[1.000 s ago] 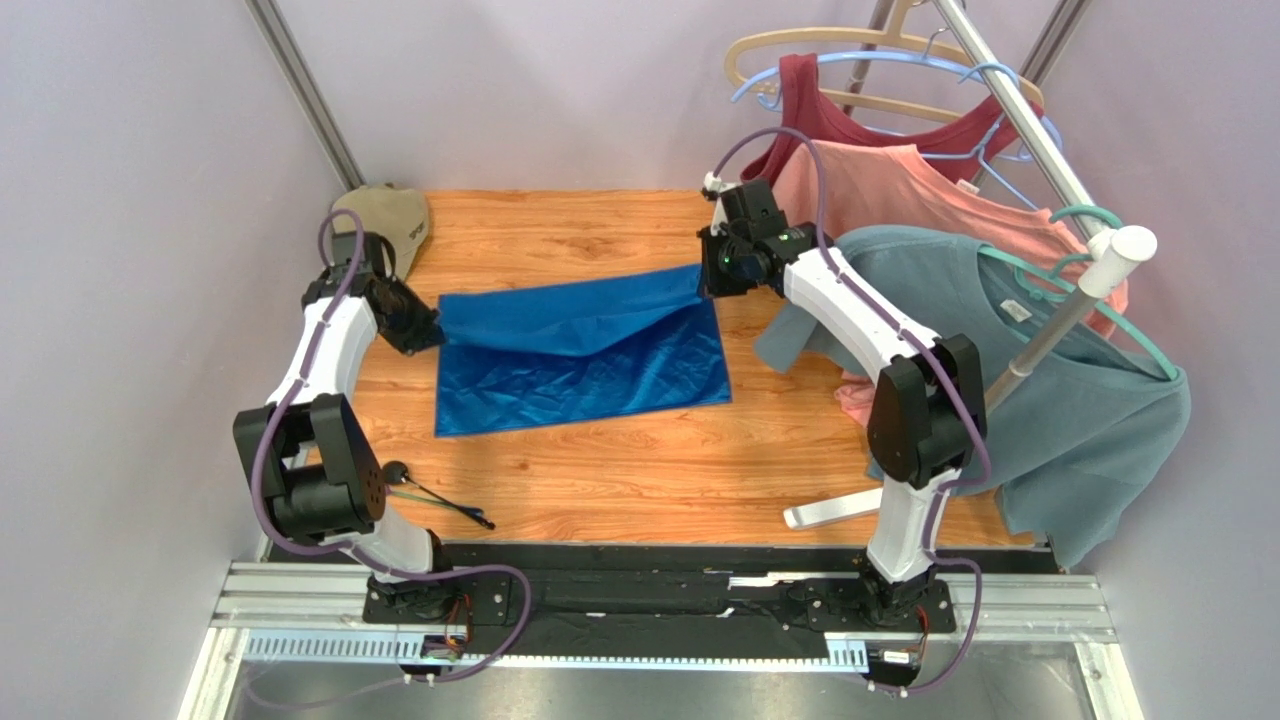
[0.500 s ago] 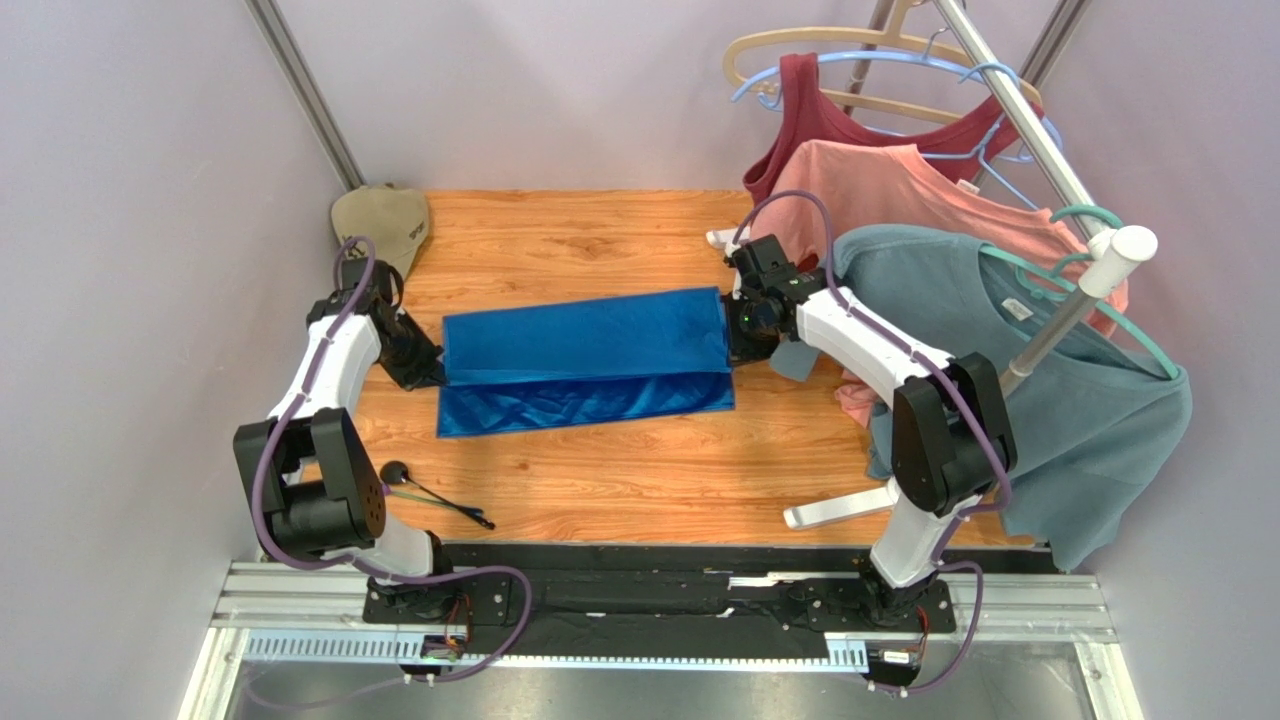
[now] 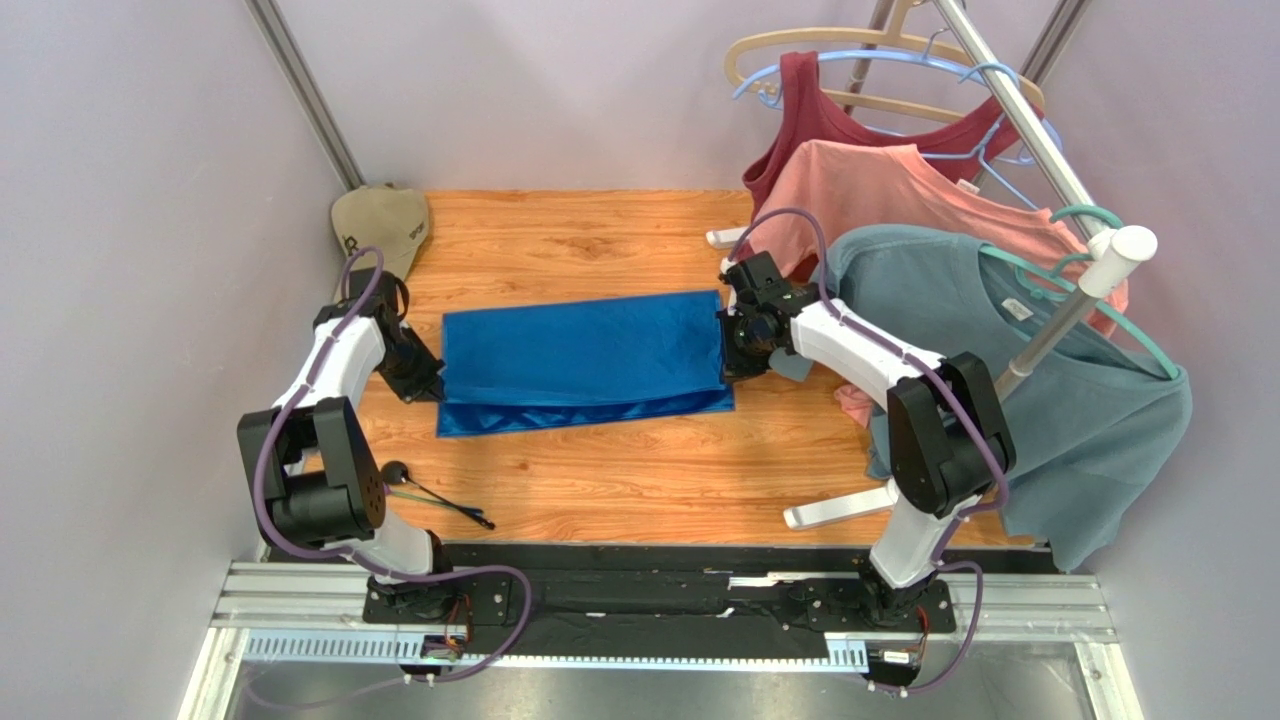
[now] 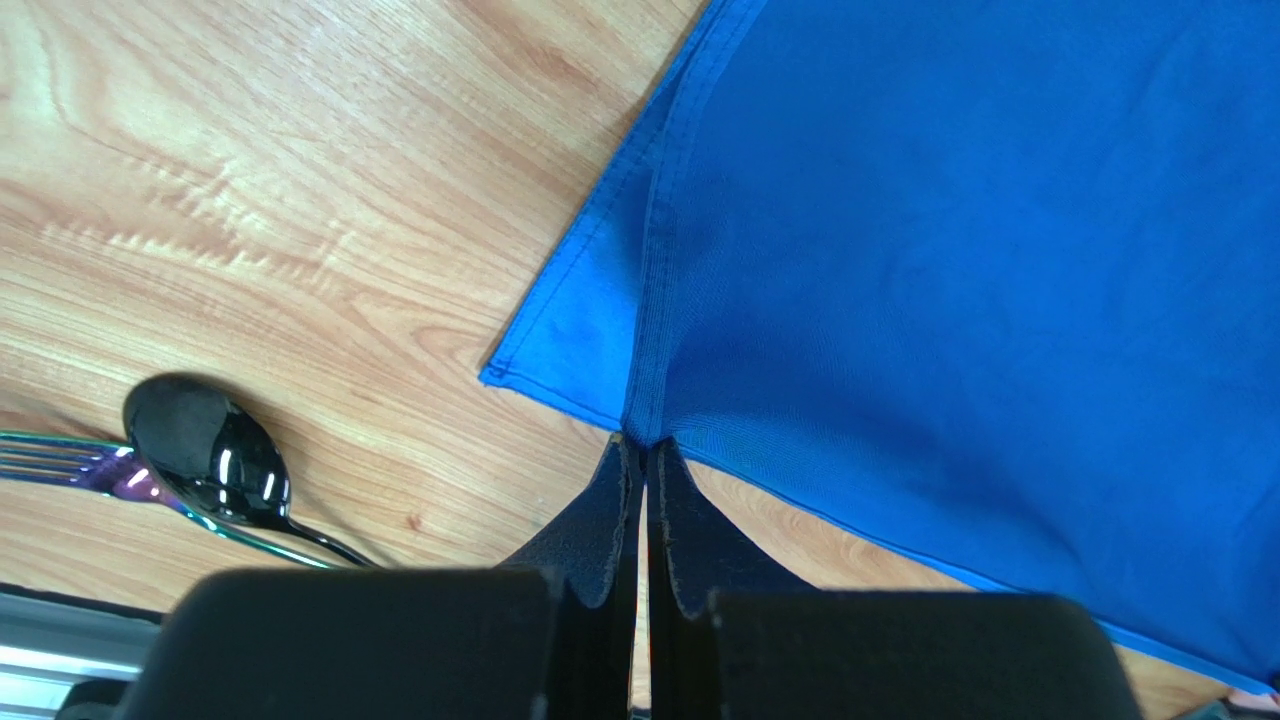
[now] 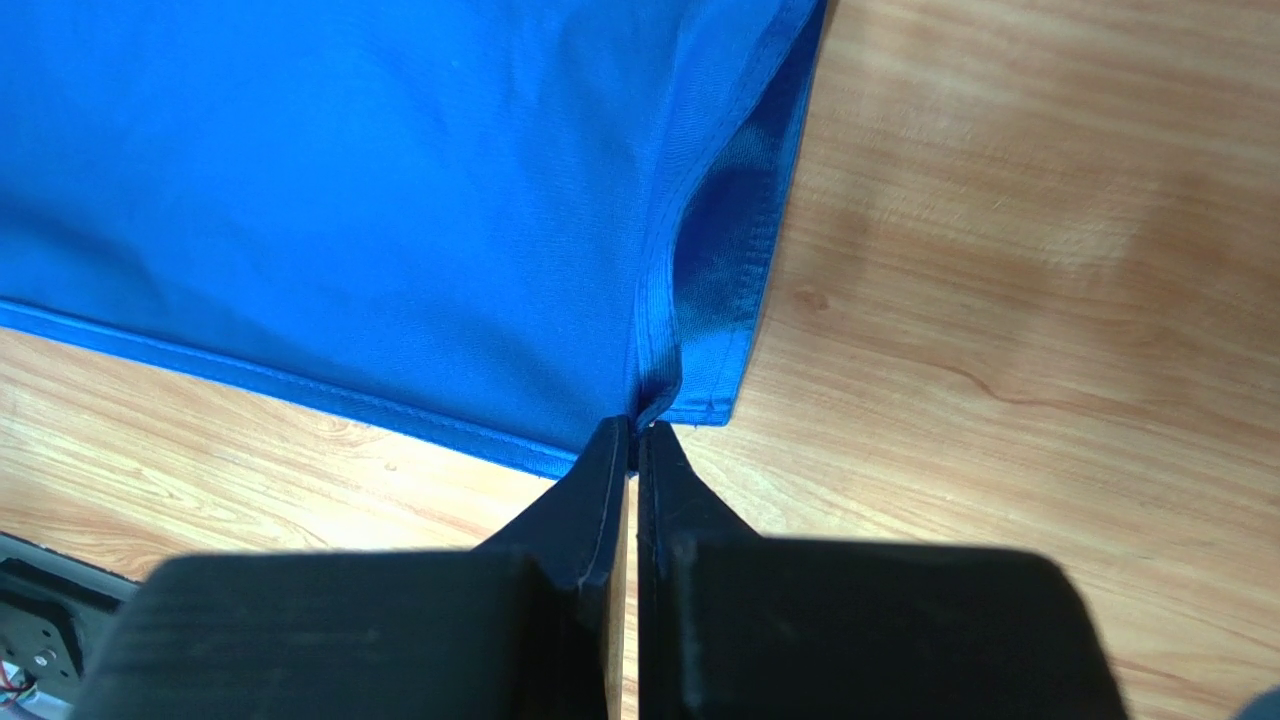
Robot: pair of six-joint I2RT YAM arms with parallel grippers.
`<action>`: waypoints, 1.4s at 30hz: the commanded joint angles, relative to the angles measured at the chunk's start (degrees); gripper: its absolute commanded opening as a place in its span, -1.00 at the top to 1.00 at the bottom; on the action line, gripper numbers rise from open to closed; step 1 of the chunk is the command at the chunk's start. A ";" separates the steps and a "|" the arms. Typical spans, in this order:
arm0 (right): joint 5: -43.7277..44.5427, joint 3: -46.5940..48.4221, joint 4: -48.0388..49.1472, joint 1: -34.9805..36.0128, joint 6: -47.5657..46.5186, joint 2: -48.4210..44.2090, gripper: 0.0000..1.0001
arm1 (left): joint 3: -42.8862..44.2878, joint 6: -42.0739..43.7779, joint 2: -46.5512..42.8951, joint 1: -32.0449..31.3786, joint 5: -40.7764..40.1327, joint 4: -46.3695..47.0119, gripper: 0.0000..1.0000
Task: Fold the napkin into a case and place the utensils inside
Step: Fold and flatten the napkin at the center of the board.
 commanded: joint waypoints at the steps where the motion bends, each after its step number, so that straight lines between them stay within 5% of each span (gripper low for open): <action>1: -0.92 -1.34 2.49 0.66 2.06 -1.40 1.00 | 0.60 1.60 0.78 0.03 -2.01 0.73 1.00; 42: 2.41 -6.35 5.39 0.66 3.12 4.32 1.00 | -3.01 2.39 7.55 0.03 -2.89 -1.38 1.00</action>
